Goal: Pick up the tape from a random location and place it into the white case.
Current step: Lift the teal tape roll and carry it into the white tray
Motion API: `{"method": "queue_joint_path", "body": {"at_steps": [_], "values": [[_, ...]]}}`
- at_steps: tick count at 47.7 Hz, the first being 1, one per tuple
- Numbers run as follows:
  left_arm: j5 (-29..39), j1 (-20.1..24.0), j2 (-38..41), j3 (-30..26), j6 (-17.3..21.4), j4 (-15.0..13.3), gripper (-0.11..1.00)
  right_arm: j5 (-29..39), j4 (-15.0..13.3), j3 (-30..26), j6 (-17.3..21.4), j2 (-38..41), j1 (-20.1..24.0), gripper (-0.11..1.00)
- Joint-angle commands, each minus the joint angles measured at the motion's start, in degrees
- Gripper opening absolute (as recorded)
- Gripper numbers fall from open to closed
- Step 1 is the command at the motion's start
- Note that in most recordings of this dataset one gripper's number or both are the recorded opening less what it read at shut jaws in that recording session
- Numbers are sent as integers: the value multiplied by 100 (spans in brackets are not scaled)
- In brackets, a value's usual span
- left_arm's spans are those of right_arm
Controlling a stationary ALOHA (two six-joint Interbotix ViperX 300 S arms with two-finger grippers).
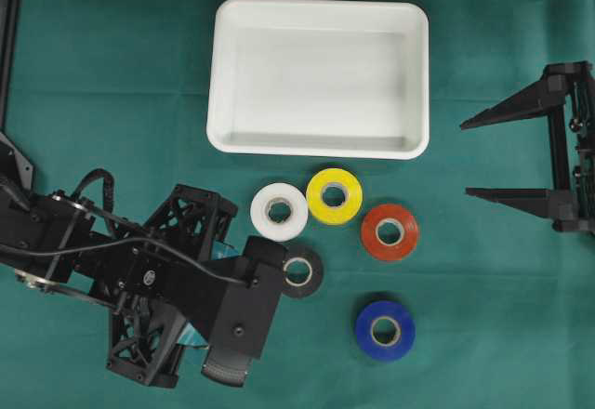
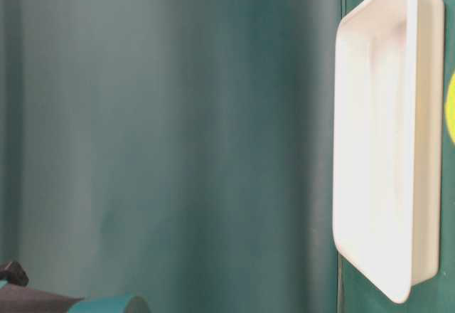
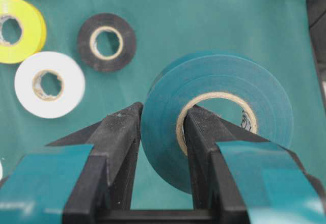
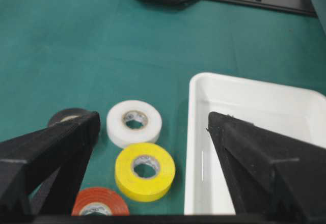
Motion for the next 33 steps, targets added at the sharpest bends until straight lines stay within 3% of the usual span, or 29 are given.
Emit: {"method": "queue_joint_path", "body": {"at_steps": [1,33], "values": [[-18,-18,-176,-114,-9,9,21,-18,-9,-167,-9,18,-9,91],[-26,9,-255,26,-9,9,21,-18,-9,-158,-9,18,0,91]]}}
